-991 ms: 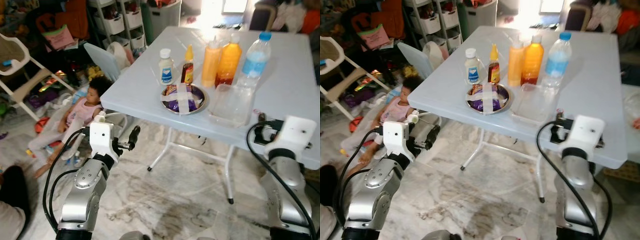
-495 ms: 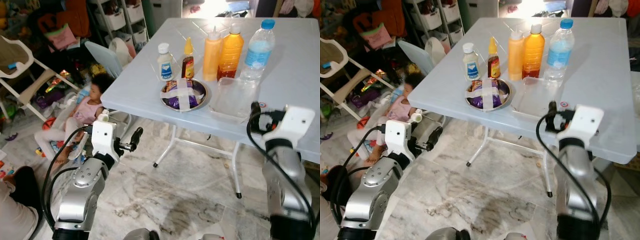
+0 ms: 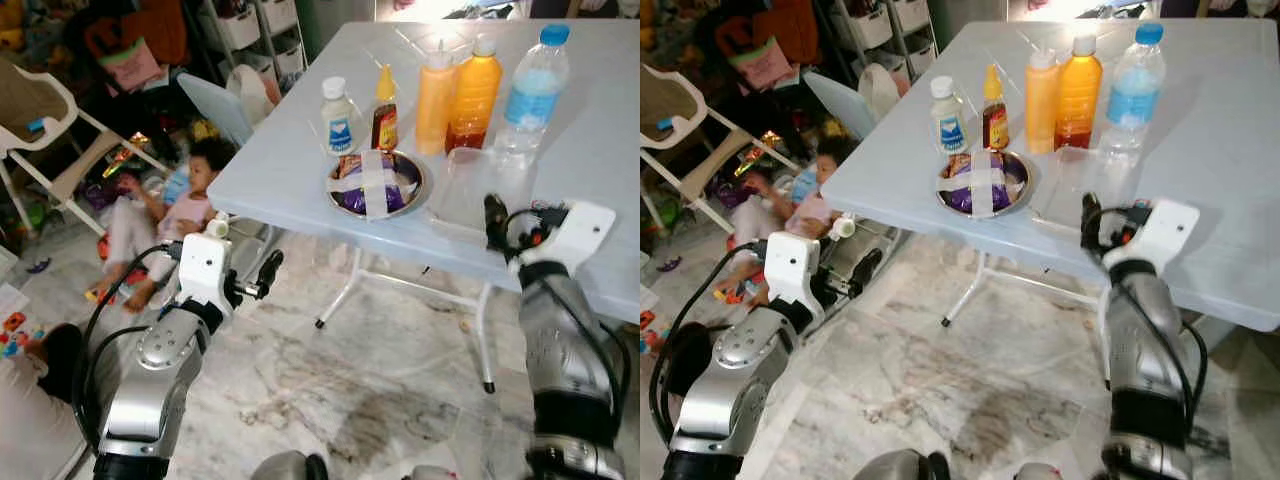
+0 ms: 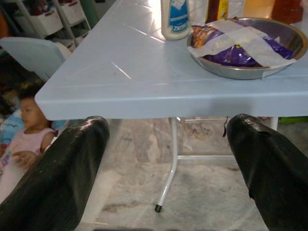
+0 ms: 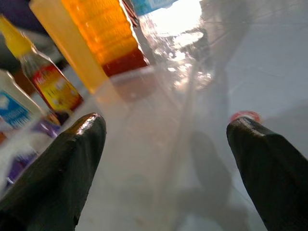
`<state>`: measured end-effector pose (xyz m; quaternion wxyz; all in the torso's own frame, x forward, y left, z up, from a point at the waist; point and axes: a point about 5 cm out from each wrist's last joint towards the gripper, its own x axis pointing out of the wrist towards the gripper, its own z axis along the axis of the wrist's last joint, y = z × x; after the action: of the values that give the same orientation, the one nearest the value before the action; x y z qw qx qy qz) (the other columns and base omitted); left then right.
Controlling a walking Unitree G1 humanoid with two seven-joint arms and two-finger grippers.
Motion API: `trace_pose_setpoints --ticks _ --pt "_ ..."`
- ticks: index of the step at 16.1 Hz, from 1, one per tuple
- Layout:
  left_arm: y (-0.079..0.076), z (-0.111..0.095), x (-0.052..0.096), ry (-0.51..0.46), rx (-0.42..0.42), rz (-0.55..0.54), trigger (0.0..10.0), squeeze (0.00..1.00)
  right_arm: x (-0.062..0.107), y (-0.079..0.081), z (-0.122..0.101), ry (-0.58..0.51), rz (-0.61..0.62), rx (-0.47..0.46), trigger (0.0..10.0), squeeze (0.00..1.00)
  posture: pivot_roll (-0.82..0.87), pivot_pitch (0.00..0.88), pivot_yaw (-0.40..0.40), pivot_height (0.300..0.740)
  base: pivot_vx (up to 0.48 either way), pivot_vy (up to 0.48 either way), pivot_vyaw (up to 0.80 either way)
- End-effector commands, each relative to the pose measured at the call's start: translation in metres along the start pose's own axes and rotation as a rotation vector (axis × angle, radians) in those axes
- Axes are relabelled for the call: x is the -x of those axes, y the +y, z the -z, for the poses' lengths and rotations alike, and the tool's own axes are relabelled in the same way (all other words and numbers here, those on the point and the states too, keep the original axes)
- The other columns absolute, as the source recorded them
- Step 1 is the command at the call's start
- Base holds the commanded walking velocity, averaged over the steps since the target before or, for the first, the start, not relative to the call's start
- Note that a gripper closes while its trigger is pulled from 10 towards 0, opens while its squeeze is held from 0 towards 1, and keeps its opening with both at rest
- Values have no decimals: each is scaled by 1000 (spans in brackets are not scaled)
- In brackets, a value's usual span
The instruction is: Restocking fridge
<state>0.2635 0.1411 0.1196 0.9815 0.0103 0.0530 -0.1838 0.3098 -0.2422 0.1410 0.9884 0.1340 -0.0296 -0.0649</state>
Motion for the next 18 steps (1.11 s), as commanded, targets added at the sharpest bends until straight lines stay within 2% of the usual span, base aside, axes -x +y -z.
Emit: trace_pose_setpoints --ticks 1,3,4,5,6,7,8,9,11,14,15,18 --pt "3 -2 1 5 -29 -1 10000 0 -3 4 3 12 -25 -44 10000 0 11 68 201 740 0 0 0" --pt "2 -4 0 0 -38 7 10000 0 -5 5 4 14 -47 -73 10000 0 15 68 204 740 0 0 0" --pt "2 -4 0 1 -41 9 10000 0 -5 5 5 15 -47 -104 8314 0 14 69 206 740 0 0 0" --pt "2 -5 0 3 -44 11 10000 0 -5 5 7 19 -46 -140 7255 0 14 70 207 740 0 0 0" --pt "2 -5 0 4 -45 12 10000 0 -5 5 8 22 -46 -167 7255 0 16 71 207 740 0 0 0" --pt "1 -4 1 6 -53 18 10000 0 -4 6 12 43 -61 -230 3725 0 17 72 207 740 0 0 0" --pt "1 -4 1 10 -60 23 10000 0 -3 8 15 59 -75 -265 1294 0 17 73 208 740 0 0 0" --pt "2 -2 2 18 -55 31 10000 0 -3 10 17 71 -90 -261 0 0 17 74 209 740 0 0 0" --pt "2 1 4 50 -19 33 10000 0 -5 12 19 85 -104 -270 0 0 17 75 206 740 0 0 0" --pt "4 0 3 37 -54 16 10000 0 -7 11 19 100 -100 -275 0 0 15 76 200 740 0 0 0" --pt "2 1 3 37 -59 19 10000 0 -8 6 18 98 -68 -305 0 0 13 77 199 740 0 0 0" --pt "-2 1 4 41 -44 40 10000 0 -9 1 16 78 -38 -303 0 0 12 78 198 740 0 0 0"
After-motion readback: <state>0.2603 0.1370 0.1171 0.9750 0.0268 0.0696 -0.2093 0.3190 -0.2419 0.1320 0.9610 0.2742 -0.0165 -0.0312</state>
